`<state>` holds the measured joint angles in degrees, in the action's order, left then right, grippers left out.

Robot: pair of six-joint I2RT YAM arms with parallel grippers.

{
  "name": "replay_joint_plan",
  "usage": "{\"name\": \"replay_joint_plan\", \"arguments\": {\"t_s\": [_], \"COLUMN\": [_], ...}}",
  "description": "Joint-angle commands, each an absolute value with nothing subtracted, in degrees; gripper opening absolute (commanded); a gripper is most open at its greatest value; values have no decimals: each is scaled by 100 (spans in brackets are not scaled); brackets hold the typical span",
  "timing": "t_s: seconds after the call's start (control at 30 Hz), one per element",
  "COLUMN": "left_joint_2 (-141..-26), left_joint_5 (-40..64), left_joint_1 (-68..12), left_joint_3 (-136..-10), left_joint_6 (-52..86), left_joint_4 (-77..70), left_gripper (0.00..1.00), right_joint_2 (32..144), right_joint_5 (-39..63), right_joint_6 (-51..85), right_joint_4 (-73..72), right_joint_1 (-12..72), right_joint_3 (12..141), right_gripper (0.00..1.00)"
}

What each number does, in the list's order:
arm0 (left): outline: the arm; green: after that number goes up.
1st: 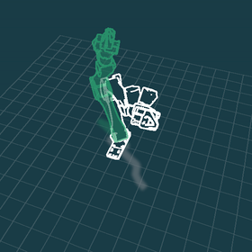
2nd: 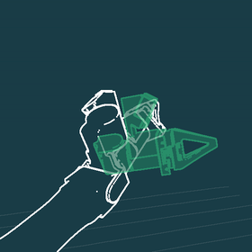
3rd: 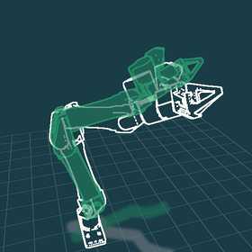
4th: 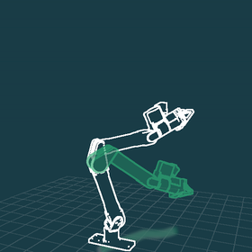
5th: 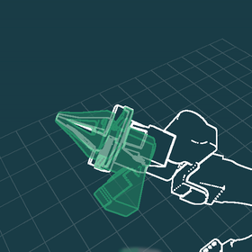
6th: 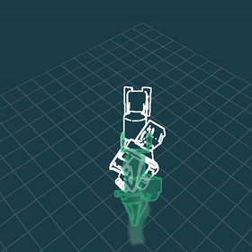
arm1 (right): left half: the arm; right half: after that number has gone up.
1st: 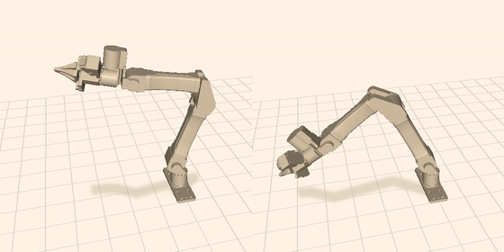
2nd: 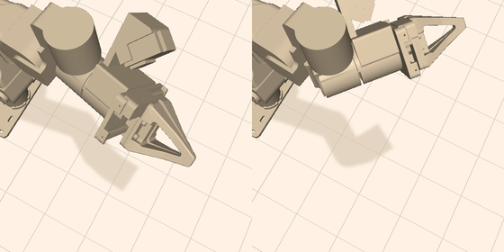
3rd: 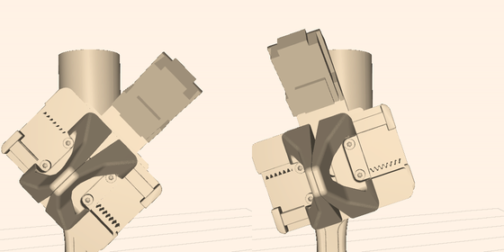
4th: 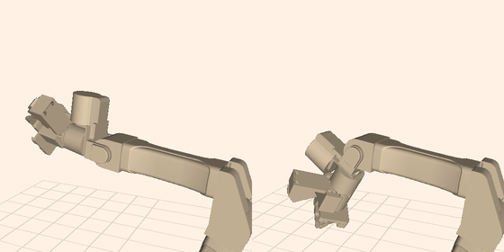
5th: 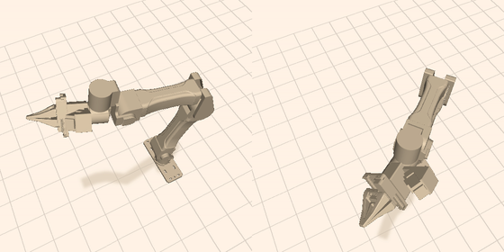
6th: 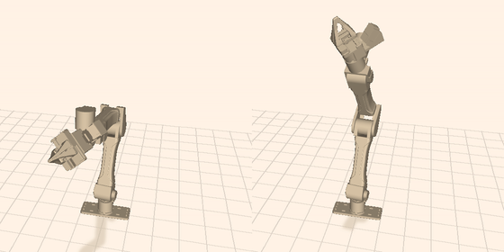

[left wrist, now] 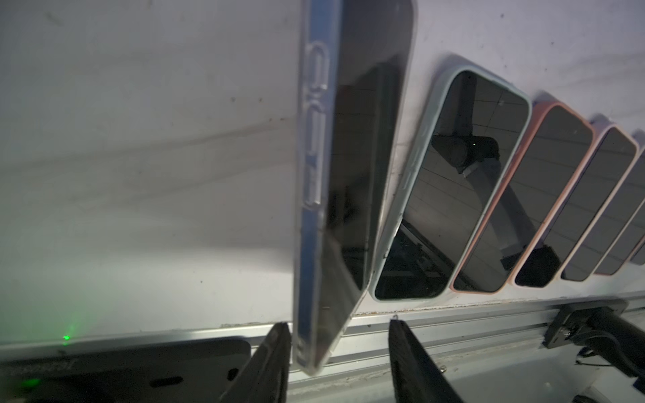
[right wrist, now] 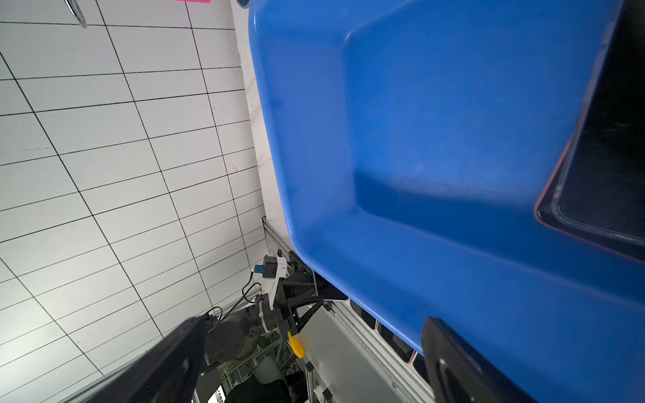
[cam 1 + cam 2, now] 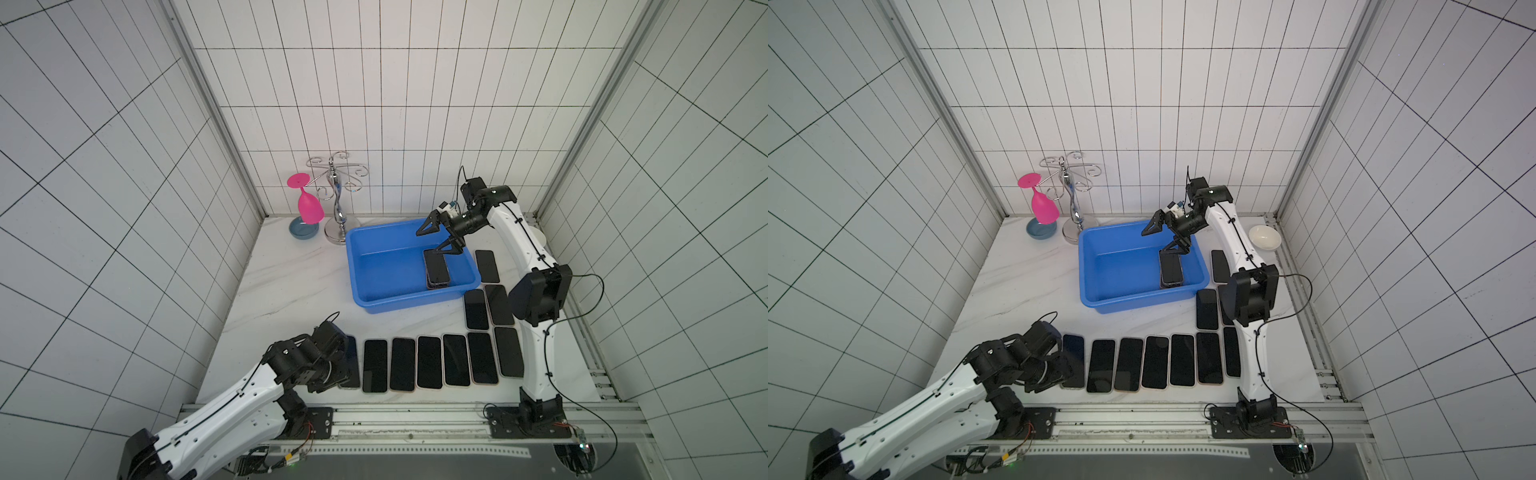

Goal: Take the phone out of the storage box
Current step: Place the phone at the center of the board.

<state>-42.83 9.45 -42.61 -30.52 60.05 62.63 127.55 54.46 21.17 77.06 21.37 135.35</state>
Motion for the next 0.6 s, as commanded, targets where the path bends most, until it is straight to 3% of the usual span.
{"name": "replay_joint_plan", "arguments": {"t_s": [0.0, 0.2, 0.3, 0.4, 0.47, 0.57], "left_joint_2": [-4336, -5053, -5527, -5938, -6134, -6377], "left_joint_5": [741, 367, -497, -778, -530, -195], "left_joint_1": [-4271, -4229, -4155, -3404, -2809, -2217], "left_joint_3": [-3151, -3813, -4631, -4920, -4759, -4243], "left_joint_6": [6117, 6102, 6294, 6176, 6028, 5982], "left_joint_4": [6385, 6781, 7375, 7492, 7232, 6657], "left_gripper": [56, 62, 61, 58, 45, 9], "right_joint_2": [12844, 12848, 12849, 12858, 12856, 12827], "right_joint_5": [5506, 5501, 5493, 5492, 5493, 5476], "right_joint_6": [2013, 2012, 2013, 2021, 2013, 2001], "right_joint_4": [7822, 7822, 7822, 7822, 7831, 7857], "right_joint_1": [2186, 2206, 2208, 2215, 2215, 2215], "right_joint_3": [13482, 13491, 13491, 13504, 13500, 13483], "right_gripper": [99, 99, 99, 99, 99, 99]}}
